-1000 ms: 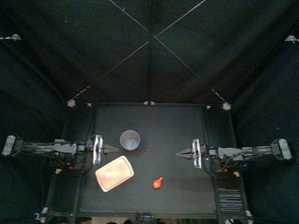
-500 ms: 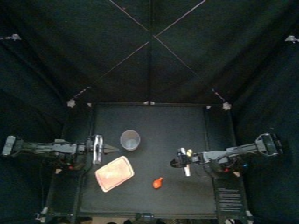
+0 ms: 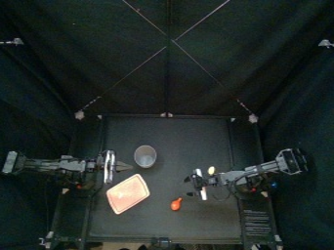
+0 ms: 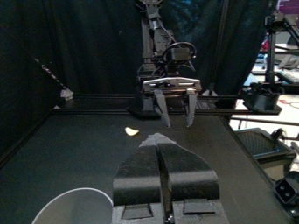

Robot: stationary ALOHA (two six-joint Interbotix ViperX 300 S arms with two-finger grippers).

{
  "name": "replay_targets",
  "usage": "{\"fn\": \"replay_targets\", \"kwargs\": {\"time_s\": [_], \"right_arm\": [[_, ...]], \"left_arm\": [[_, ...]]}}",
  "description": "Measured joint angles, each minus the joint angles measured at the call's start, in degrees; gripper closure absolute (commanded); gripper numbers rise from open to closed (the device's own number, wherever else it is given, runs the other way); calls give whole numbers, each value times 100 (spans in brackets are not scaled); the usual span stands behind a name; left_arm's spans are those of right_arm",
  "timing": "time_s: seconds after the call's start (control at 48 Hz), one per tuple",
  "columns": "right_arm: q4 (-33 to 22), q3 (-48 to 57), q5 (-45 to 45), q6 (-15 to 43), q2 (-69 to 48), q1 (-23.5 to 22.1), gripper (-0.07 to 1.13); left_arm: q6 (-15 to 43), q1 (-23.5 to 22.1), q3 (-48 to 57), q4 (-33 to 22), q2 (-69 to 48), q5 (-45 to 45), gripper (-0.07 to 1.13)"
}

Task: Pick the drumstick then place it on the pink plate
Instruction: Pick the drumstick

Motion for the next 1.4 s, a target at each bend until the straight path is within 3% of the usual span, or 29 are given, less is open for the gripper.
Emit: {"fn": "replay_targets", "kwargs": {"time_s": [0.229, 0.542, 0.708, 1.083, 1.396], "right_arm": [[26, -229, -167, 0, 773, 105, 15], [-149, -870, 1661, -105, 1547, 404, 16], [-492, -1090, 2136, -114, 1872, 422, 16], [-606, -1556, 2294, -114, 2505, 439, 19], [-413, -1652, 2294, -105, 2654, 571, 32]], "left_arm": [[0, 26, 0, 9, 0, 0, 104], [9, 88, 0, 0, 0, 0, 104], [9, 132, 18, 18, 0, -9, 104], [9, 132, 79, 26, 0, -9, 104], [18, 141, 132, 26, 0, -18, 104]]}}
